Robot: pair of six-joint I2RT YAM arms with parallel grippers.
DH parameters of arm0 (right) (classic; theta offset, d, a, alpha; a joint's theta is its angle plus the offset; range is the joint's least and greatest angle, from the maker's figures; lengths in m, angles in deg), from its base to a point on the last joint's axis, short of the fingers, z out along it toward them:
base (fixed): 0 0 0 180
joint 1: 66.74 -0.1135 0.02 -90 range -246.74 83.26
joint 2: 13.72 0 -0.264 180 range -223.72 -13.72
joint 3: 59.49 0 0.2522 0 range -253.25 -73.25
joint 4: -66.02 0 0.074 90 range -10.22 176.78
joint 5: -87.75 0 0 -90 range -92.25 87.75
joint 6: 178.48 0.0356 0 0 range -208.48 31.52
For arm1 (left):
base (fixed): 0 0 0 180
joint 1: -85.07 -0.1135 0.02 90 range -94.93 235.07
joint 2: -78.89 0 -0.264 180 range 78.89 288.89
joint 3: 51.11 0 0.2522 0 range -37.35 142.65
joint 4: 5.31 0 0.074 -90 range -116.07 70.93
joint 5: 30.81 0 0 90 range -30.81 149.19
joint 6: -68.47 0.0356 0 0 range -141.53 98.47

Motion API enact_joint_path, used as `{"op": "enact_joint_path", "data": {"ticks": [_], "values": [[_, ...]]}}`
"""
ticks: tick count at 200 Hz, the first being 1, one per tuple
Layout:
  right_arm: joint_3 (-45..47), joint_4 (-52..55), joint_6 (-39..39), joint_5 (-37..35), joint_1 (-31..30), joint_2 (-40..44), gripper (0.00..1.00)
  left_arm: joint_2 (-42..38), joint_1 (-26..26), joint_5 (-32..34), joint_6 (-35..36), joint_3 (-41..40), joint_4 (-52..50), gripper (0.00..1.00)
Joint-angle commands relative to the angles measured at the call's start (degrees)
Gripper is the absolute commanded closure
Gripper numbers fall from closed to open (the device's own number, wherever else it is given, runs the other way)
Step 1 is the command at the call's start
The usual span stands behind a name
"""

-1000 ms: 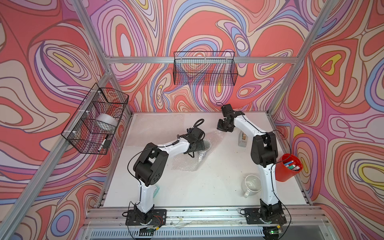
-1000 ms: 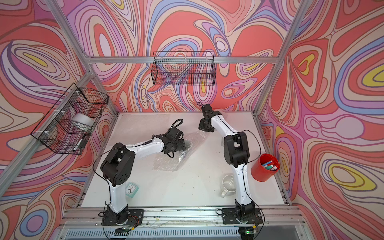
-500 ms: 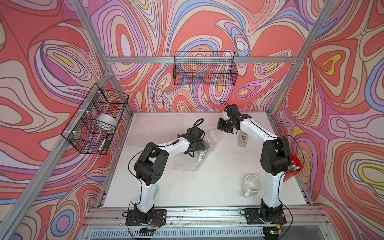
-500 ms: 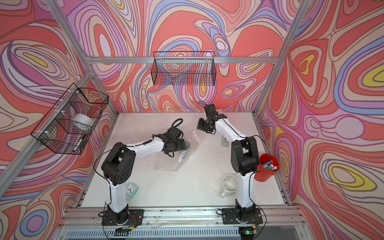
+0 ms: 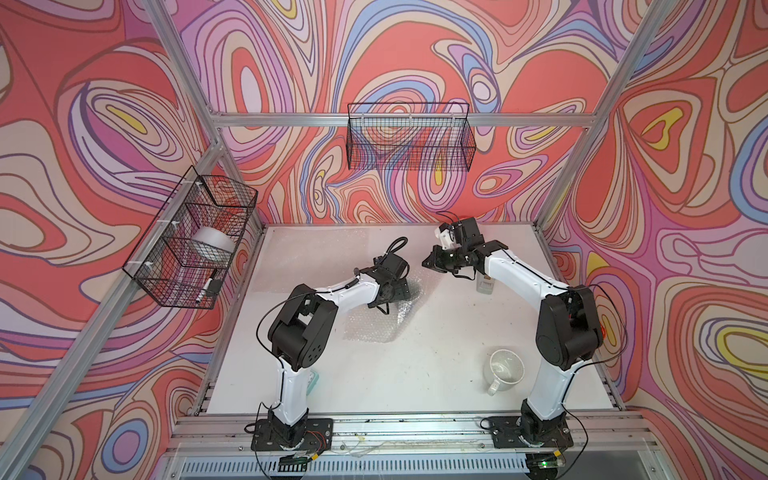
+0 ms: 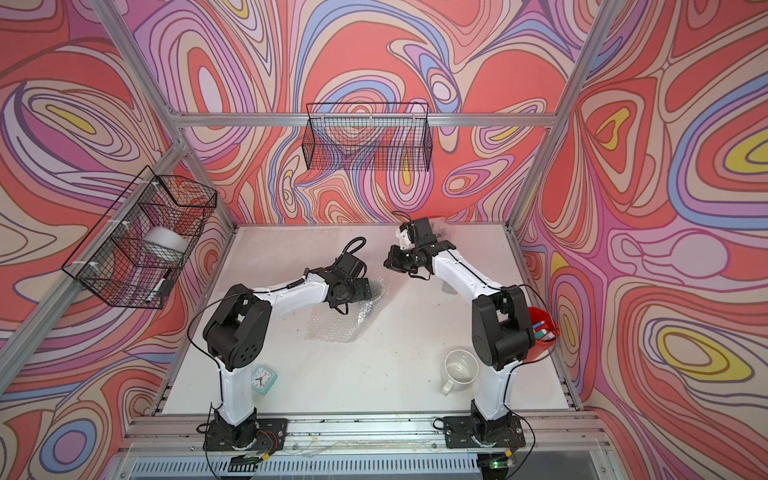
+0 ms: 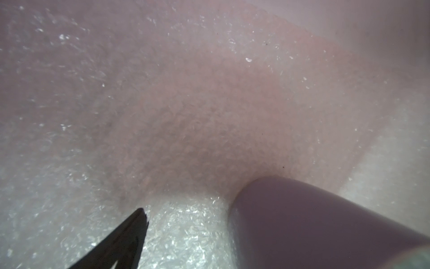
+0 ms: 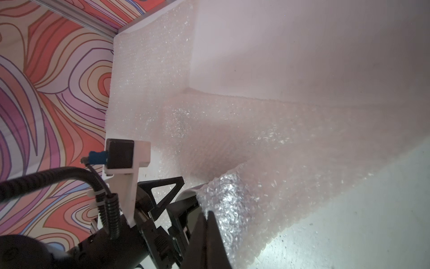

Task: Wrap mugs in bubble wrap
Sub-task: Wrap the mug in bubble wrap.

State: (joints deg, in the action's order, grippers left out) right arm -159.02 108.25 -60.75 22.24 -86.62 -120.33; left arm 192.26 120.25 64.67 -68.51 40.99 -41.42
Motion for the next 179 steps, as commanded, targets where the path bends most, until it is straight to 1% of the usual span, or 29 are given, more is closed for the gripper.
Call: {"op": "enact_joint_path", "data": {"ticks": [1,7,10,15,19,33,45,56,72,113,151,179], "values": [[-0.5,3.4,0.9,-12.5,0.1,1.8,0.89,1.2,-0.5,0.4,-0.8,0.6,-2.1,0.04],[-1.9,5.4,1.1,-17.2,0.1,1.2,0.82,1.1,-0.4,0.3,-0.8,0.4,-1.9,0.04],[-2.7,6.3,1.2,-19.1,0.1,0.7,0.77,1.1,-0.4,0.3,-0.8,0.3,-1.8,0.04],[-4.1,7.7,1.4,-21.8,0.1,-0.1,0.65,1.1,-0.4,0.2,-0.8,0.2,-1.7,0.04],[-5.6,9.3,1.7,-24.2,0.1,-1.0,0.56,1.1,-0.4,0.2,-0.8,0.3,-1.6,0.04],[-10.3,12.8,2.8,-29.8,0.2,-4.4,0.36,1.2,-0.5,0.1,-0.8,0.4,-1.7,0.04],[-14.2,15.5,4.6,-32.7,0.7,-7.6,0.23,1.2,-0.4,0.0,-0.8,0.3,-1.6,0.04],[-18.0,18.4,6.3,-33.1,1.5,-11.1,0.16,1.1,-0.4,0.1,-0.9,0.3,-1.6,0.04],[-23.0,21.5,8.2,-32.3,2.5,-15.7,0.15,1.0,-0.4,0.2,-0.7,0.2,-1.6,0.04],[-32.0,26.0,10.8,-30.7,3.8,-24.2,0.23,0.9,-0.4,0.3,-0.4,0.3,-1.9,0.04],[-36.9,27.4,10.9,-30.5,4.1,-28.6,0.28,0.8,-0.4,0.3,-0.3,0.3,-1.9,0.04],[-39.4,28.5,10.4,-28.8,4.5,-30.8,0.35,0.8,-0.4,0.2,-0.4,0.3,-1.9,0.04]]}}
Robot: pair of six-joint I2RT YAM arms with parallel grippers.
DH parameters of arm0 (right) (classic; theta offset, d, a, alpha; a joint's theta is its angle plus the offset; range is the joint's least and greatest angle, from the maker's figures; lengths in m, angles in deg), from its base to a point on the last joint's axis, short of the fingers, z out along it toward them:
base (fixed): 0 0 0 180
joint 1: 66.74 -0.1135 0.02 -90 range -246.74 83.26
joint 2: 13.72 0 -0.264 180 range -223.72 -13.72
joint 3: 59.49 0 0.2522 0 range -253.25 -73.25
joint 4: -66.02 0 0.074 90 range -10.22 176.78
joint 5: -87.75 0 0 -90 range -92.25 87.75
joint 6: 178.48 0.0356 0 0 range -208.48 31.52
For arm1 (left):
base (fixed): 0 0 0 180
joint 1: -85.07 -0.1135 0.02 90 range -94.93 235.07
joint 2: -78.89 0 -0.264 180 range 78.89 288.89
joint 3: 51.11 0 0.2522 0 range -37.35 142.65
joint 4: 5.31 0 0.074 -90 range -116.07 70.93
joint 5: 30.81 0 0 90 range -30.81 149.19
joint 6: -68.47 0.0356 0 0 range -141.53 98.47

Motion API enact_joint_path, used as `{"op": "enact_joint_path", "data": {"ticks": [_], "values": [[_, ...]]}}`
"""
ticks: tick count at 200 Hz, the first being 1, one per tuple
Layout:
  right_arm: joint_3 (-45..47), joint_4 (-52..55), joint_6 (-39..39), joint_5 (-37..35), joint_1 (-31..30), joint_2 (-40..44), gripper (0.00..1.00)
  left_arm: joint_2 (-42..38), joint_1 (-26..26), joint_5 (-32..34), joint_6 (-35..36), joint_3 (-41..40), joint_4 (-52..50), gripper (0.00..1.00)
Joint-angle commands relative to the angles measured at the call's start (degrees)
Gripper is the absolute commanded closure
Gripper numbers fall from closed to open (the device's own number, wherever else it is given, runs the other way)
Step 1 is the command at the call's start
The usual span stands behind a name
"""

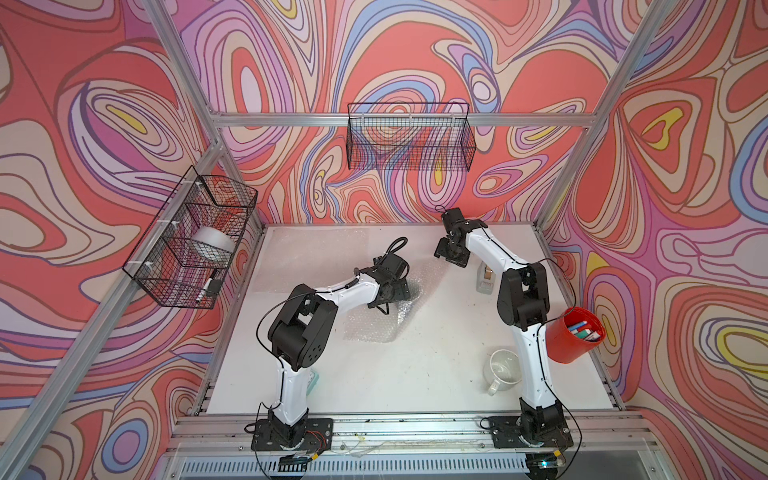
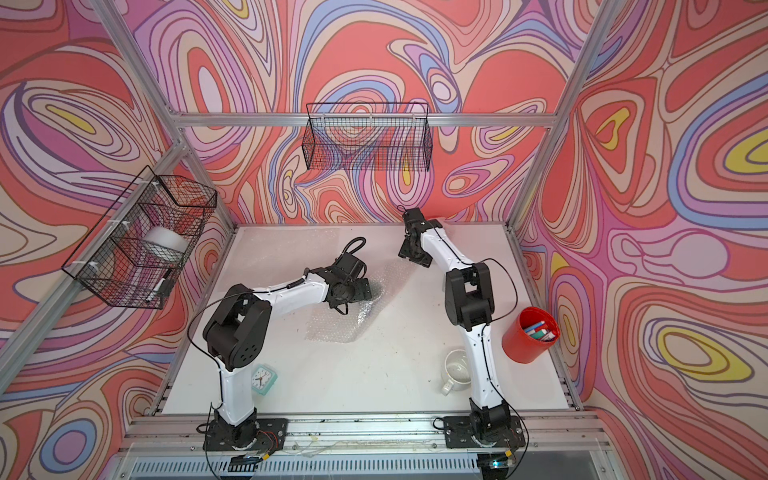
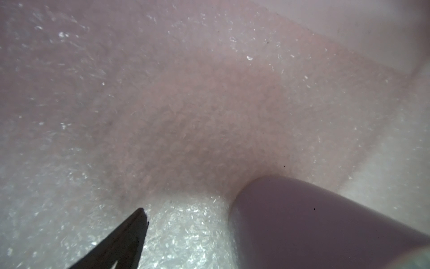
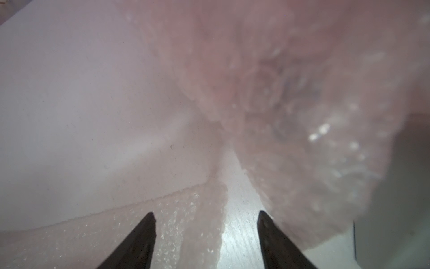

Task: Wrap mugs in bubble wrap
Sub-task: Wrap the mug in bubble wrap.

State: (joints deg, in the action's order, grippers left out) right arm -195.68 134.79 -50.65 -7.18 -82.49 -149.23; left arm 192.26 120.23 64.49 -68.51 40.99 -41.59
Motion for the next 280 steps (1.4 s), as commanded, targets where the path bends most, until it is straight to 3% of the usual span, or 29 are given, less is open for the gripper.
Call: {"op": "enact_joint_path", "data": {"ticks": [1,43,119,195,248,280], "values": [[-2.8,2.0,0.2,0.6,0.4,-2.0,0.35,0.8,-0.4,0.4,-0.4,0.3,-1.8,0.04],[-3.1,2.0,0.2,1.2,0.4,-2.1,0.49,0.8,-0.4,0.4,-0.3,0.4,-1.8,0.04],[-5.9,4.1,0.0,2.1,1.3,-4.6,0.53,0.9,-0.4,0.3,-0.2,0.6,-2.0,0.04],[-1.0,-0.3,-0.4,3.0,1.3,1.0,0.95,1.2,-0.4,0.3,-0.8,0.7,-2.5,0.03],[13.4,-13.7,-1.6,13.6,1.2,11.9,0.99,1.3,-0.4,0.2,-0.9,0.9,-2.9,0.04],[18.3,-16.6,-2.1,17.7,1.2,16.8,0.98,1.7,-0.4,0.0,-1.1,1.3,-3.0,0.04]]}}
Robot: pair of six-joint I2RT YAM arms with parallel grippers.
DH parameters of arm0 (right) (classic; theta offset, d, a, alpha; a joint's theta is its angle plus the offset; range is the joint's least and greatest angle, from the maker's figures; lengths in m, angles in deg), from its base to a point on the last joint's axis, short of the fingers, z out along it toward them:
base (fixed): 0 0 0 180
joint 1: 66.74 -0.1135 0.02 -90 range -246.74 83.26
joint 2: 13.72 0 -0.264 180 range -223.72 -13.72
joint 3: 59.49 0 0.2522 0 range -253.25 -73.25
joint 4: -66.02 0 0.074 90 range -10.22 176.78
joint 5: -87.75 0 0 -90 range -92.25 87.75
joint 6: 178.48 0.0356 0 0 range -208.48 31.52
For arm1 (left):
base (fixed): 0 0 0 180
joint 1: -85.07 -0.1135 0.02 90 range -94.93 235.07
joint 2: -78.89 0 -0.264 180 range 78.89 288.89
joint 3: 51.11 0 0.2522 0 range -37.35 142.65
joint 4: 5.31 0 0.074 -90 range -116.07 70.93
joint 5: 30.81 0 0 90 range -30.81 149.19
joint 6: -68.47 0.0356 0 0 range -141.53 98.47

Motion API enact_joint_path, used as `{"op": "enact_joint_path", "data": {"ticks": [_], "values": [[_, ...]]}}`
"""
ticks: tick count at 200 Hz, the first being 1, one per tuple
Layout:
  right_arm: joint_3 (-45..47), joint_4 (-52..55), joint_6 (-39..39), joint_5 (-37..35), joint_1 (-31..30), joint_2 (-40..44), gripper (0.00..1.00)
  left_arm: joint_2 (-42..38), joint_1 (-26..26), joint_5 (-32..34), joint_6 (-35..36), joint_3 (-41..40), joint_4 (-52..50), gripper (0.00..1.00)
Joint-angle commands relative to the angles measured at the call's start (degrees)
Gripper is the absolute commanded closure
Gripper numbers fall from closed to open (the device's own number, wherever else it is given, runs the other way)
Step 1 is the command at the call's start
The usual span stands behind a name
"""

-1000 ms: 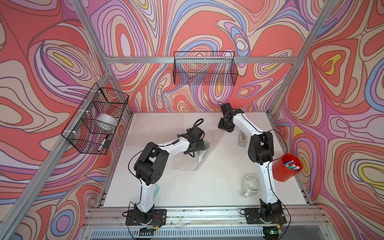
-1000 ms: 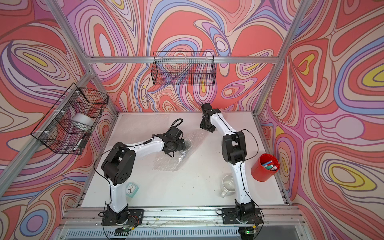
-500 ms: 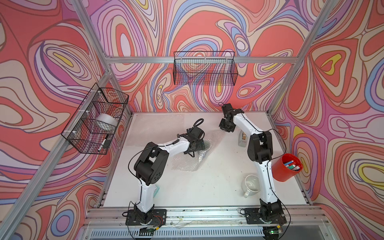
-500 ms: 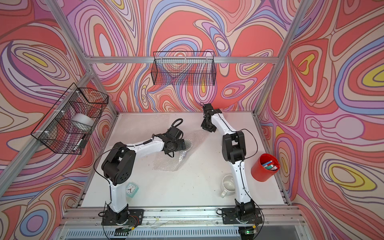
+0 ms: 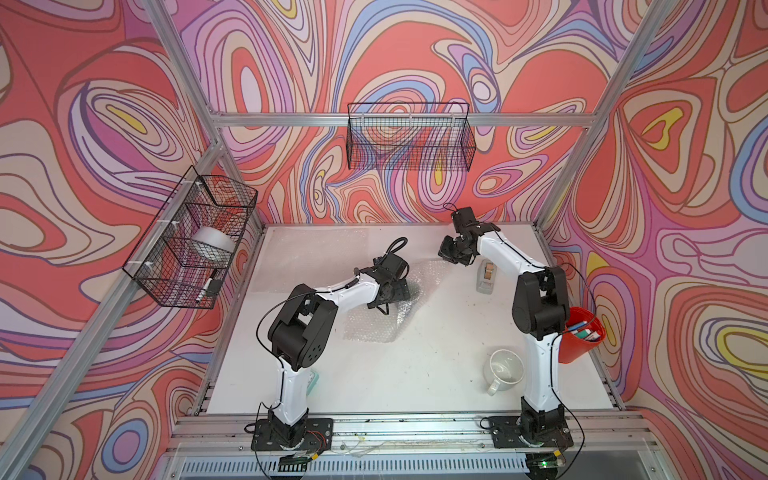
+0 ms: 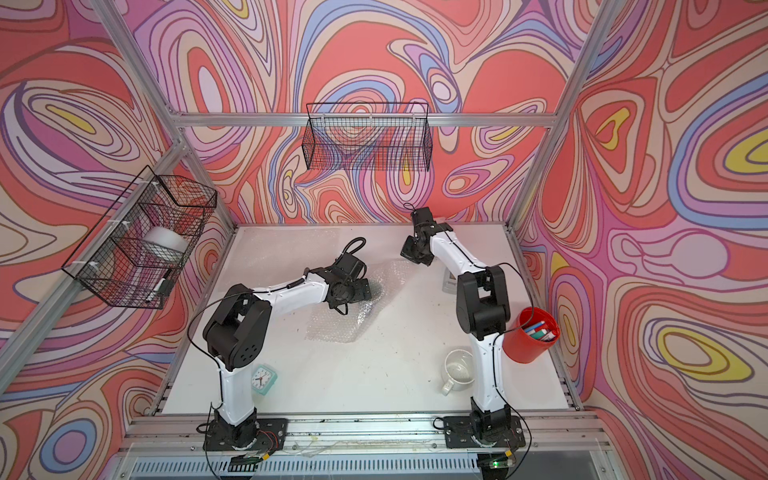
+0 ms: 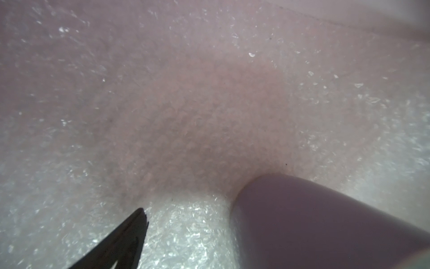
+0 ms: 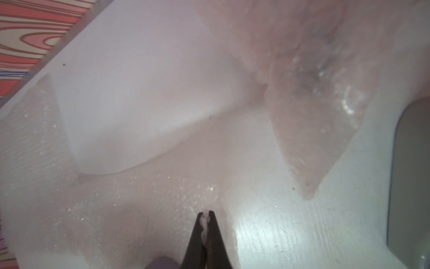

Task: Wrap mugs in bubble wrap
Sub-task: Wrap the mug in bubble wrap.

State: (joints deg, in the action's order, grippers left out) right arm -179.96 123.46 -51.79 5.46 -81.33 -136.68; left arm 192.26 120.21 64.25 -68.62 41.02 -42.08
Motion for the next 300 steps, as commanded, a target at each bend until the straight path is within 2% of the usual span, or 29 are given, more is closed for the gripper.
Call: {"op": "enact_joint_path", "data": {"ticks": [1,97,159,201,235,247,284,300], "values": [[2.8,-5.3,-1.0,5.1,0.0,4.4,0.99,1.7,-0.4,0.2,-1.0,1.3,-2.5,0.04],[12.4,-11.2,-0.9,13.9,-3.3,13.2,1.00,2.1,-0.4,-0.2,-1.2,1.7,-2.8,0.03],[17.5,-17.2,4.1,23.6,-7.5,14.0,1.00,2.1,-0.4,-0.3,-1.5,1.6,-2.8,0.03],[21.8,-18.7,6.5,24.2,-10.6,13.8,1.00,1.9,-0.3,-0.3,-1.7,1.5,-2.8,0.04],[24.6,-17.2,7.4,20.4,-11.1,13.2,1.00,-0.1,-0.4,-0.1,-2.2,-0.2,-1.3,0.05],[25.0,-17.0,7.5,19.8,-11.1,12.6,1.00,-1.5,-0.3,0.0,-2.4,-1.5,0.1,0.07],[25.3,-16.3,6.8,20.4,-11.2,10.1,1.00,-6.4,-0.3,-0.9,-3.2,-6.4,4.9,0.27],[25.2,-15.6,6.0,20.7,-11.4,9.2,1.00,-7.9,-0.4,-1.1,-3.4,-7.8,5.9,0.30]]}}
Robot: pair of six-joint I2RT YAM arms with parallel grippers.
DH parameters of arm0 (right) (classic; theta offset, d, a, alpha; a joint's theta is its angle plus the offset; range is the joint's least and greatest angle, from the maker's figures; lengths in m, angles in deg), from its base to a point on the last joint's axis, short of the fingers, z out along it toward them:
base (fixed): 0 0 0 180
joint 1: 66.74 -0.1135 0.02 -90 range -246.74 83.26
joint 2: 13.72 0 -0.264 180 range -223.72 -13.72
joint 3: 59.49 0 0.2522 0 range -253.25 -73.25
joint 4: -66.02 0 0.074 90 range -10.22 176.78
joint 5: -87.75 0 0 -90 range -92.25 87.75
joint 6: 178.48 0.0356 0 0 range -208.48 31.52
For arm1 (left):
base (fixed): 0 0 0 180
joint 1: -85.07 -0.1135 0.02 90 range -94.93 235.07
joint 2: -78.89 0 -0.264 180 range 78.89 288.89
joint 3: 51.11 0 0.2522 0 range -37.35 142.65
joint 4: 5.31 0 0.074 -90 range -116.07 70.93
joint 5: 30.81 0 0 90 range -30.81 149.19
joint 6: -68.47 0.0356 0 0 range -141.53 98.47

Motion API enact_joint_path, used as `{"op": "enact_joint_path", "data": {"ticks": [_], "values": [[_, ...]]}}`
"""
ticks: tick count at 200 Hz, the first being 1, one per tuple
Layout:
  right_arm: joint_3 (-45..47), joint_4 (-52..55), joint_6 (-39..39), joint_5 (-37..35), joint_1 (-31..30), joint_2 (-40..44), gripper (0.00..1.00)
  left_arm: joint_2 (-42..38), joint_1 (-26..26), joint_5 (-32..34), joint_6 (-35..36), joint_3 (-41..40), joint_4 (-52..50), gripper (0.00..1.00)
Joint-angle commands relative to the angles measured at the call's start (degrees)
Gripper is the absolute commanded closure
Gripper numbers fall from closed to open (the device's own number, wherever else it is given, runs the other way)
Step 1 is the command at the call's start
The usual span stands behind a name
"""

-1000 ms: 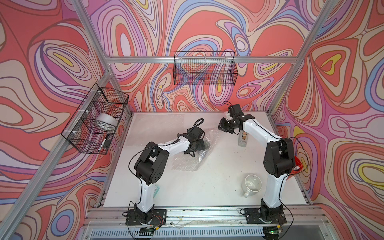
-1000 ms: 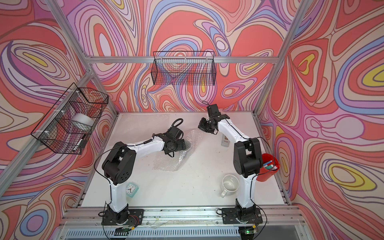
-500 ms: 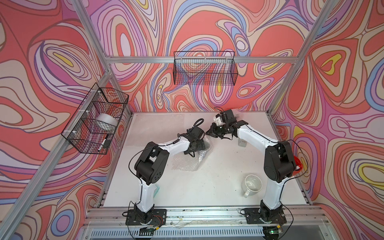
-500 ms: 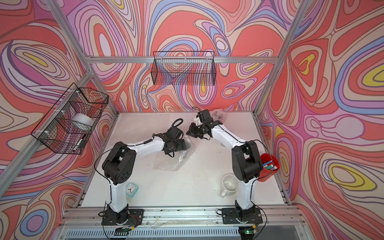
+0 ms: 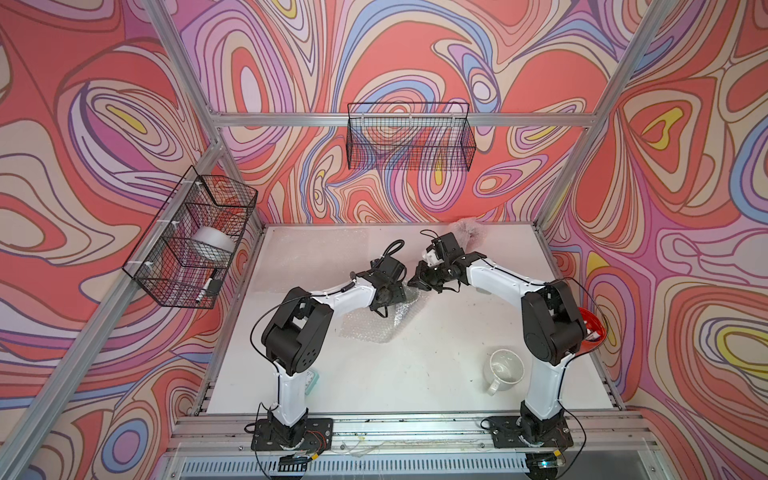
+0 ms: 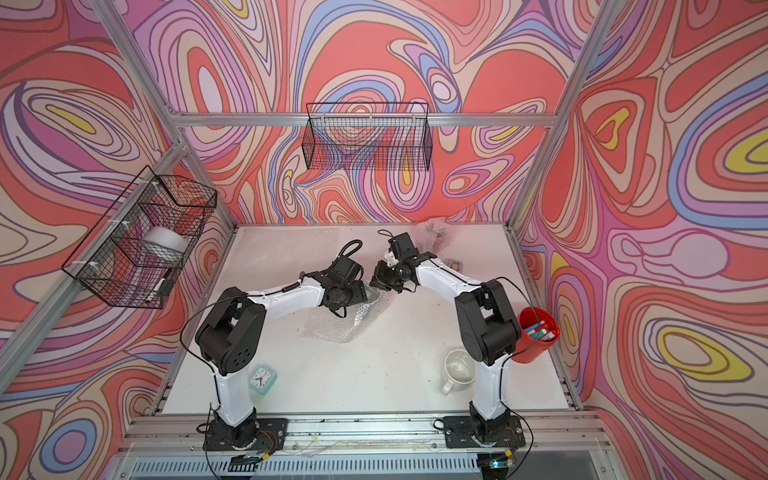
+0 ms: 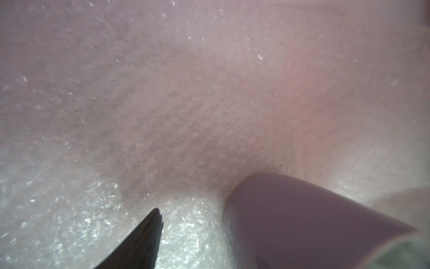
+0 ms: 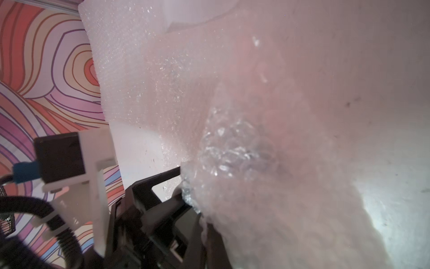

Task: Wrap mugs in bubble wrap
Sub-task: Wrap the mug in bubble wrap.

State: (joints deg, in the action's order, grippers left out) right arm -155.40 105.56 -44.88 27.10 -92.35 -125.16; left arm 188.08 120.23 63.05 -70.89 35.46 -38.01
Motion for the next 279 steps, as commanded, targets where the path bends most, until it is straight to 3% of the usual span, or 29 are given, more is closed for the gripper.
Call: {"op": "enact_joint_path", "data": {"ticks": [1,44,122,145,179,222,279], "values": [[0.5,2.4,-1.0,-1.0,-0.4,-2.4,1.00,-3.8,-0.4,0.1,-1.2,-2.4,1.9,0.31],[-1.3,6.6,-4.4,-3.2,-1.2,-5.2,1.00,-6.1,-0.4,-0.1,-1.3,-5.1,3.2,0.31],[-10.8,21.5,-12.3,-13.8,-5.5,-13.7,1.00,-7.8,-0.4,-0.6,-2.5,-10.0,7.3,0.33],[-11.1,21.5,-16.0,-13.8,-5.6,-14.7,1.00,-12.0,-0.5,1.6,-2.5,-13.3,9.5,0.36],[-10.5,17.3,-27.7,-8.4,-5.6,-14.5,1.00,-17.7,-2.0,3.8,-2.7,-18.1,12.4,0.36],[-10.1,14.8,-36.6,-6.2,-5.6,-14.7,1.00,-18.2,-6.3,-3.5,-1.4,-19.8,19.6,0.11],[-8.0,12.2,-36.8,-5.8,-5.6,-13.2,1.00,-12.8,-7.1,-14.7,-1.7,-19.2,32.5,0.07]]}}
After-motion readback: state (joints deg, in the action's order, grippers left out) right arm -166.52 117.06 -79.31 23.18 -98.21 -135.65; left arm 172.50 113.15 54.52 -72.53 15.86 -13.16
